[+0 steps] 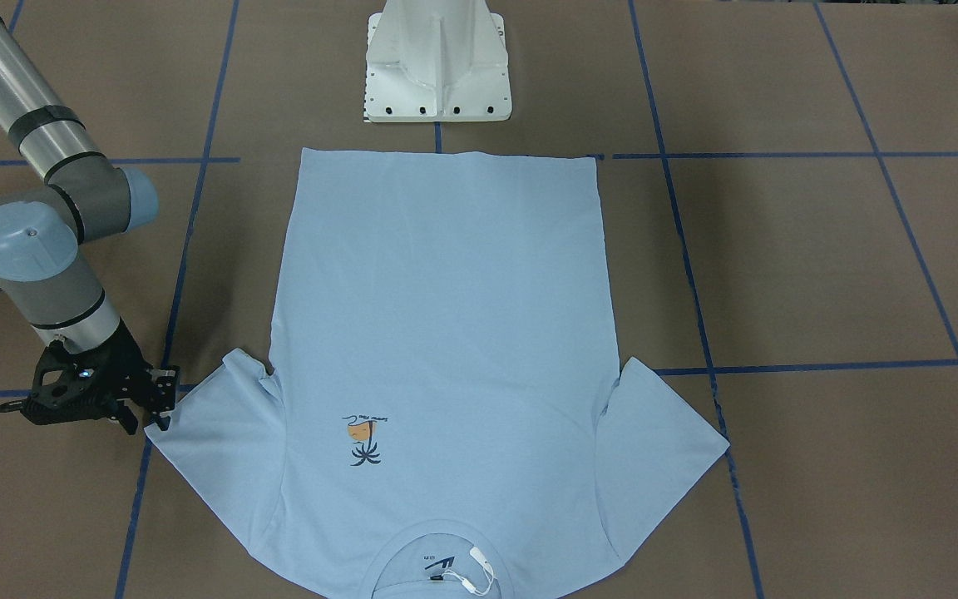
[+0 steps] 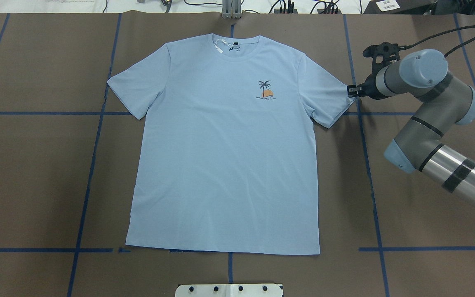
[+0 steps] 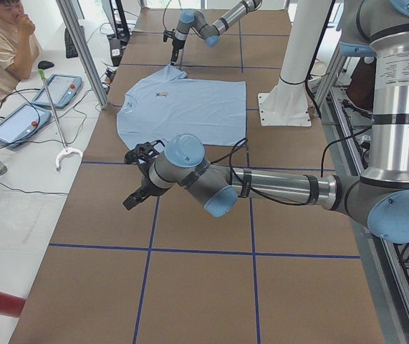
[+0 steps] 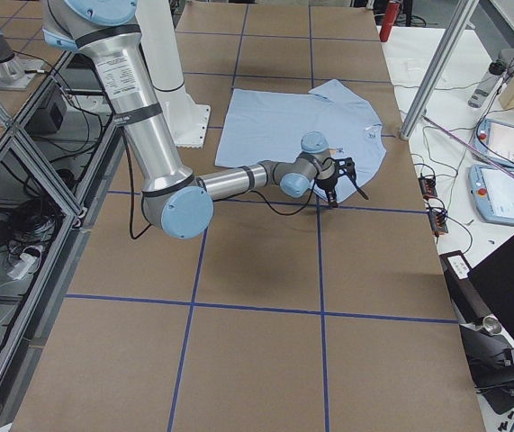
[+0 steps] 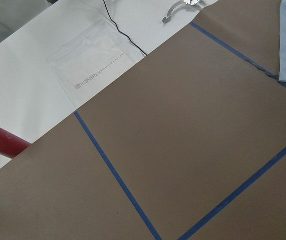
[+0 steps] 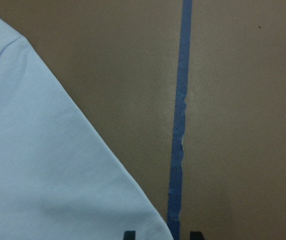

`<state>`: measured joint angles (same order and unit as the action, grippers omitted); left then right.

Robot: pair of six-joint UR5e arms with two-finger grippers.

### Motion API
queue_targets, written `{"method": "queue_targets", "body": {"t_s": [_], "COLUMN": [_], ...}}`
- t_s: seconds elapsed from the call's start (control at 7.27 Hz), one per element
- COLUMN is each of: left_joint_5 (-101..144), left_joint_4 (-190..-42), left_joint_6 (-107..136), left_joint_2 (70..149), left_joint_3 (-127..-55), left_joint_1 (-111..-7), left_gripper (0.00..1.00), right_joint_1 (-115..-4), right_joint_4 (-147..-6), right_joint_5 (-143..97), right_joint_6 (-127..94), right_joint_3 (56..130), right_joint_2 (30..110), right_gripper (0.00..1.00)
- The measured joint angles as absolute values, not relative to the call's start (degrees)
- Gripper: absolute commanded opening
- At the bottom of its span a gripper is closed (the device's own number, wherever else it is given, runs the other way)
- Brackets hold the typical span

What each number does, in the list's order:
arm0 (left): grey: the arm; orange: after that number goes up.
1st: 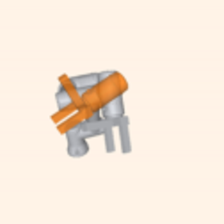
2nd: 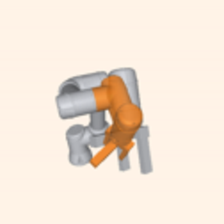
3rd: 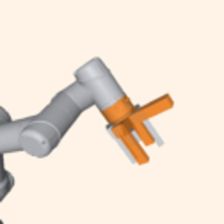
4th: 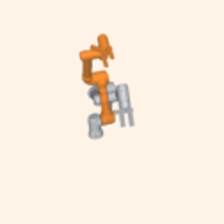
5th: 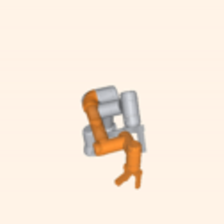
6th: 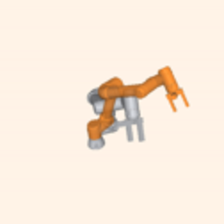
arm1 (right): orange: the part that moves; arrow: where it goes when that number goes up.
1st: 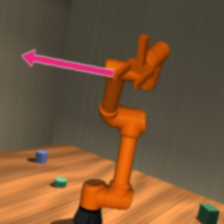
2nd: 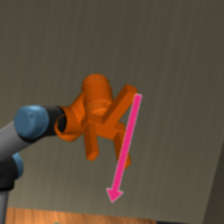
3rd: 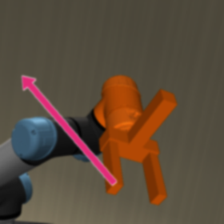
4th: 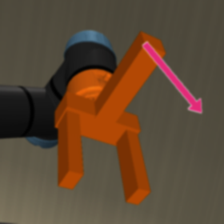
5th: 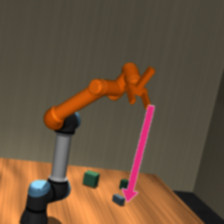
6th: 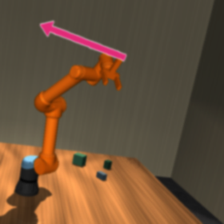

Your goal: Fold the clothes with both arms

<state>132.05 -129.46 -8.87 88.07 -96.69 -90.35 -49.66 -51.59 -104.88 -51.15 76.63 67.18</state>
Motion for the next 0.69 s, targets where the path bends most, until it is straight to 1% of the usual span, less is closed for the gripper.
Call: {"method": "queue_targets", "body": {"t_s": [0.27,0.69], "left_joint_5": [132.09,132.10], "left_joint_4": [-129.46,-129.46], "left_joint_6": [-8.88,-8.88], "left_joint_2": [88.07,88.07], "left_joint_3": [-96.70,-96.76], "left_joint_1": [-90.35,-90.35], "left_gripper": [1.00,1.00], "right_joint_1": [-49.66,-49.73], "right_joint_4": [-51.59,-51.70], "right_joint_5": [-104.86,-104.83], "right_joint_6": [-51.13,-50.77], "right_joint_3": [76.34,76.39], "right_joint_2": [67.02,66.66], "right_gripper": [0.00,0.00]}}
